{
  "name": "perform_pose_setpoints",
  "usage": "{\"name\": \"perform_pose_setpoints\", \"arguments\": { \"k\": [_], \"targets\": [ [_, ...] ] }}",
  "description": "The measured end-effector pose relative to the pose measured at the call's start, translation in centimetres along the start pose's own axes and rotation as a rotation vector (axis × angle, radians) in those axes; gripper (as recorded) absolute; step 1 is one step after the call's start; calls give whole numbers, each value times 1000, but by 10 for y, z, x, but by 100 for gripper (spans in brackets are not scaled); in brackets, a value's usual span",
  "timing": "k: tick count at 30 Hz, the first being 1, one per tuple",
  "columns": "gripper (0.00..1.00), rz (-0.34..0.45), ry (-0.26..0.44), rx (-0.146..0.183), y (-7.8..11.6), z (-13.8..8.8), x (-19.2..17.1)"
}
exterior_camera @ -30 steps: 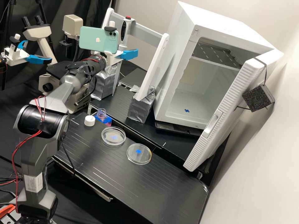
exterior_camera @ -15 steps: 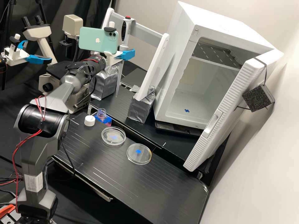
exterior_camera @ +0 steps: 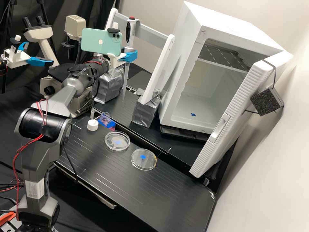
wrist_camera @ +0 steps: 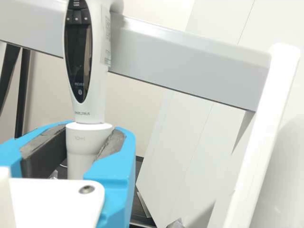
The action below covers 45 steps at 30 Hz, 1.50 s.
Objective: Use the pipette
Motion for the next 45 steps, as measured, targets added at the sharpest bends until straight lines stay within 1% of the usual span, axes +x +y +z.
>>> {"name": "perform_pose_setpoints", "arguments": {
  "k": [6,9,10,13,16,18,26,27,31,34,36,38,41,44,45],
  "targets": [
    [0,0,1,7,0,0,0],
    [0,-7,12,40,0,-1,0],
    [0,-8,22,51,1,-3,-2],
    [0,-19,59,67,4,-5,-5],
    [0,-8,95,68,11,-8,-9],
    [0,7,106,78,17,-8,-12],
    [0,80,125,155,43,-1,-21],
    [0,86,125,161,45,2,-23],
    [0,94,142,203,50,10,-36],
    [0,82,161,218,48,18,-54],
    [0,62,164,231,43,23,-64],
    [0,60,171,239,40,26,-73],
    [0,47,169,253,31,35,-84],
    [0,26,153,257,19,44,-91],
    [0,27,152,257,18,45,-92]
  ]
}}
